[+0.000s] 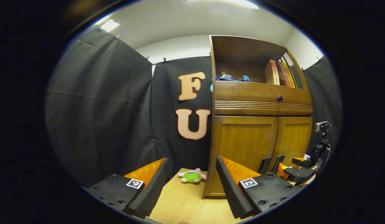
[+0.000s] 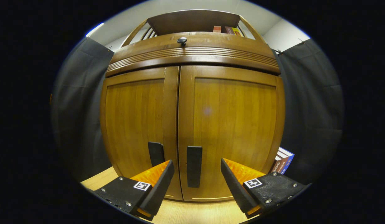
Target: Open the right door of the double-door shoe cabinet with the right hand, and open the left door with the left hand.
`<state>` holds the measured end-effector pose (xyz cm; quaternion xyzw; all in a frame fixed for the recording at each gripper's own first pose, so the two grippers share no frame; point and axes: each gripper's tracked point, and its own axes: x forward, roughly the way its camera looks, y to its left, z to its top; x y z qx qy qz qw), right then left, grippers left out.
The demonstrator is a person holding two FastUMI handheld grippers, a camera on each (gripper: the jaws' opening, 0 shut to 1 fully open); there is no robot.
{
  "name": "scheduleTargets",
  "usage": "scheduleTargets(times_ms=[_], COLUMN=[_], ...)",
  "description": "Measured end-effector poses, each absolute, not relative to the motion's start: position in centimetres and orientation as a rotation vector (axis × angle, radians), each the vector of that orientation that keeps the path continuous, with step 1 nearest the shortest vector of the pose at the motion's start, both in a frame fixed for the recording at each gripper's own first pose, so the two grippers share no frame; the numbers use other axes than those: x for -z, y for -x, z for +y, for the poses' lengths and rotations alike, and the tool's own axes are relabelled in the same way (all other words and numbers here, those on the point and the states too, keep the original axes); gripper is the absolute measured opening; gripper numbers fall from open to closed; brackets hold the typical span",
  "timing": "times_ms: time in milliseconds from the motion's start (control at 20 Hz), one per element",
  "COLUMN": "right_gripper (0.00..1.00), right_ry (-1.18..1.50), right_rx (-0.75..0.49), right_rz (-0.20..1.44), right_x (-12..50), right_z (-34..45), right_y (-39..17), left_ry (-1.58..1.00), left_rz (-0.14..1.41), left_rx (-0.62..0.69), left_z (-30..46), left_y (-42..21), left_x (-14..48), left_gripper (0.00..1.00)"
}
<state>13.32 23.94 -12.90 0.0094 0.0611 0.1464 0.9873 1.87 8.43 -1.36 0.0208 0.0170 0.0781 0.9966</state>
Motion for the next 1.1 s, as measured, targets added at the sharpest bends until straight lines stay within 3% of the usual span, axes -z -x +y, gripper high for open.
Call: scheduleTargets(times_ms=[50,100,150,200,250,550,800,1000,1050,1100], right_gripper=[1.00,0.90,0.89,0.96,0.83,0.63,0.39,0.33,0.43,0.31], right_ry=[-0.014,-0.011,-0.013,-0.020,-0.028,-0.049,-0.071,-0.084,-0.079,-0.071], right_rx=[-0.289,-0.289,-0.289,-0.289,-0.289,-0.285,-0.287,-0.300,-0.302,-0.305], right_rz=[0.135,0.144,0.155,0.166,0.175,0.209,0.211,0.220,0.222,0.221], right_x=[13.6,14.2,14.4,14.8,15.4,17.1,17.3,17.3,17.4,17.3], right_z=[24.2,24.5,24.8,25.0,25.2,25.9,26.0,25.7,25.5,25.3], right_y=[-13.9,-14.4,-14.7,-15.1,-15.4,-17.2,-17.5,-16.7,-16.3,-15.8], left_ry=[-0.044,-0.044,-0.044,-0.046,-0.047,-0.061,-0.068,-0.060,-0.061,-0.063], left_rz=[0.036,0.038,0.040,0.041,0.043,0.056,0.051,0.049,0.046,0.042], left_rx=[-0.160,-0.165,-0.170,-0.176,-0.182,-0.213,-0.231,-0.229,-0.229,-0.230], left_z=[8.6,8.9,9.1,9.4,9.6,11.0,11.4,11.0,11.0,11.0], left_y=[-1.9,-2.0,-1.9,-1.9,-1.9,-1.2,-0.7,-0.2,0.1,0.3], left_x=[1.5,1.5,1.5,1.5,1.7,2.0,1.8,1.7,1.6,1.5], left_gripper=[0.95,0.94,0.94,0.94,0.95,0.95,0.95,0.95,0.95,0.95])
